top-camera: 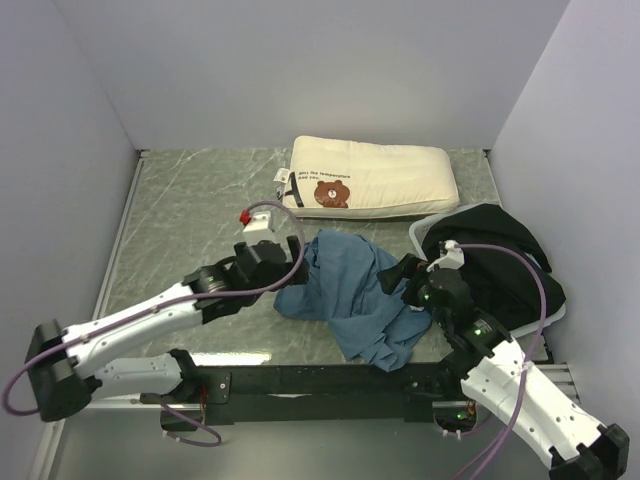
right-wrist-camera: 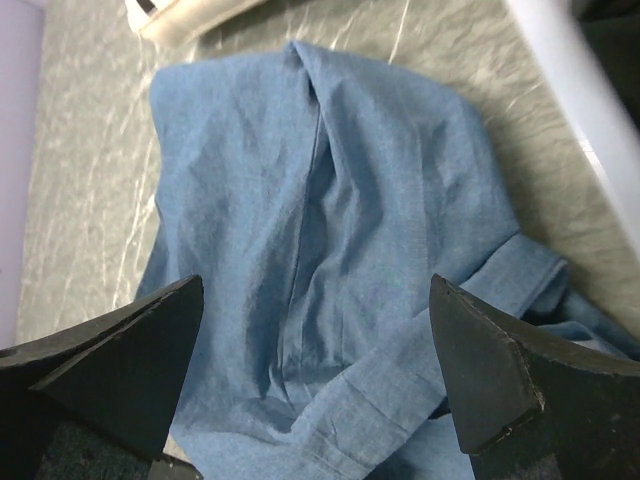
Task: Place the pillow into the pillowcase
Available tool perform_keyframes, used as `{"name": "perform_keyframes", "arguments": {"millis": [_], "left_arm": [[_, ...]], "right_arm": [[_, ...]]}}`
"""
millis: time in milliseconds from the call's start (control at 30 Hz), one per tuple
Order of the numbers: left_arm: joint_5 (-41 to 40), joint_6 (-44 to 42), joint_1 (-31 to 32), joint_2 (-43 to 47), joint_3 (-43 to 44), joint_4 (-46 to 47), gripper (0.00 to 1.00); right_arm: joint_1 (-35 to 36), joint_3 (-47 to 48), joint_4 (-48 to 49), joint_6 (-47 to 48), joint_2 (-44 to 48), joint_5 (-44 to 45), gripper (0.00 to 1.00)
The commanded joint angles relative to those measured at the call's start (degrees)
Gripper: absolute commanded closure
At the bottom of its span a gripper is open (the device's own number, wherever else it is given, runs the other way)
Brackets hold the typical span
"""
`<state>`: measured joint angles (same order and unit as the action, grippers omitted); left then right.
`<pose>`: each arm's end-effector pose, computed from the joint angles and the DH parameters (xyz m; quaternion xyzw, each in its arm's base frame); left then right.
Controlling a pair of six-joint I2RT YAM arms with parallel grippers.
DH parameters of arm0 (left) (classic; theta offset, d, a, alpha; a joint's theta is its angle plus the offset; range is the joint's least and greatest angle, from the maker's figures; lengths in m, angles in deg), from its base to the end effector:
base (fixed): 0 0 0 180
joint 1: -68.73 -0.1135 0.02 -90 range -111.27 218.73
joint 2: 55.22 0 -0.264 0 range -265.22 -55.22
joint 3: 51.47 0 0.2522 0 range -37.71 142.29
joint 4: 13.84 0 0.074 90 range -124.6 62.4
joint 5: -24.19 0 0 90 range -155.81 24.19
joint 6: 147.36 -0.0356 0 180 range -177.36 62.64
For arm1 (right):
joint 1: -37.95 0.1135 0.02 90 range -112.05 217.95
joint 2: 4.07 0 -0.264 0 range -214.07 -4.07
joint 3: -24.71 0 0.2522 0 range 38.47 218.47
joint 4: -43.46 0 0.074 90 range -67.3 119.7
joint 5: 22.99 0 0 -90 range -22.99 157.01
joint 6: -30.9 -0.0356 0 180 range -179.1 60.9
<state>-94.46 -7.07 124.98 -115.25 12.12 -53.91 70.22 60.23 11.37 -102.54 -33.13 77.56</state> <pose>0.1389 -0.1771 0.2952 -0.0662 0.8699 -0.2173 0.4378 0.1203 0.0682 0.2230 0.1308 0.8340 0.2641 0.4665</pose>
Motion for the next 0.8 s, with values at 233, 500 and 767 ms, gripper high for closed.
{"name": "perform_keyframes", "arguments": {"millis": [233, 500, 767], "left_arm": [[5.62, -0.63, -2.55, -25.65, 2.91, 11.45, 0.01], [6.49, 4.47, -5.88, -27.69, -2.53, 16.19, 0.20], [7.02, 6.14, -10.19, -23.65, -7.37, 17.87, 0.92]], "right_arm": [[0.42, 2.32, 3.92, 0.11, -7.86, -2.37, 0.00], [0.34, 1.62, 0.22, -0.77, -5.92, -1.31, 0.01], [1.04, 0.21, 3.47, -1.47, -8.29, -6.49, 0.06]]}}
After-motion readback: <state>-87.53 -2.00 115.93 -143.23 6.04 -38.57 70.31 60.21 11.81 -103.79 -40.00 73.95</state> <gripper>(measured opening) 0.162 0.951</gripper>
